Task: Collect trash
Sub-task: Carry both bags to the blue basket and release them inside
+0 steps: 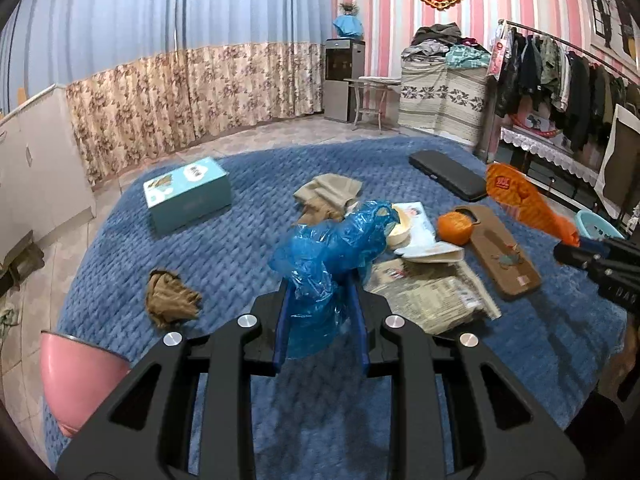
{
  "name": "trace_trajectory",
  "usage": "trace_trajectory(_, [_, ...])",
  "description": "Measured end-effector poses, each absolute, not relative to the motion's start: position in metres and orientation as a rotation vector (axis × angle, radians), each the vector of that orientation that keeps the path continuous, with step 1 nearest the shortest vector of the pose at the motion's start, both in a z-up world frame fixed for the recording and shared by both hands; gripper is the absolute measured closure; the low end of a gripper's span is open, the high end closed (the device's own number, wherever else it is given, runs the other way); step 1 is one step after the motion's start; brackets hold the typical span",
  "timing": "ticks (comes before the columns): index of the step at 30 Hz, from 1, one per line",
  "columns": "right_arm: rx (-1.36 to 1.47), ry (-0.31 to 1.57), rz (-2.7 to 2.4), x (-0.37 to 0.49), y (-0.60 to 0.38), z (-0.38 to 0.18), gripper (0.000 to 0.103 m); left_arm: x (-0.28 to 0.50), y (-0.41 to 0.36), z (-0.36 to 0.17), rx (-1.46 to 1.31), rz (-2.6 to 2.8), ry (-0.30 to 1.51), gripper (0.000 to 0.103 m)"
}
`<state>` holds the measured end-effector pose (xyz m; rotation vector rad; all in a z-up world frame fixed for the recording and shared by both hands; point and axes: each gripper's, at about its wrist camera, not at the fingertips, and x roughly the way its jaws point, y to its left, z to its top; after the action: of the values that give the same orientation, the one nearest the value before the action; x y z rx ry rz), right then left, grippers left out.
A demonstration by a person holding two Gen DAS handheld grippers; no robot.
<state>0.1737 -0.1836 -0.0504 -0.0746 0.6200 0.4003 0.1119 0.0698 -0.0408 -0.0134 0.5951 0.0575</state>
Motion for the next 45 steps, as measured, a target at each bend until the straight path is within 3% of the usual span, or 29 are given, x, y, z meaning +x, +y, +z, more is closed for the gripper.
trace_trajectory(23, [0.045,0.546,0.005,0.176,-0.373,-0.027,0.075,0.178,-0.097,0.008,0.027,-0.195,0.474,0.078])
trace_trajectory(45, [0.19,0.6,-0.276,0.163,-0.504,-0.052,0.075,0.205,-0.342,-0.016,0.163,-0.569,0.475,0.078])
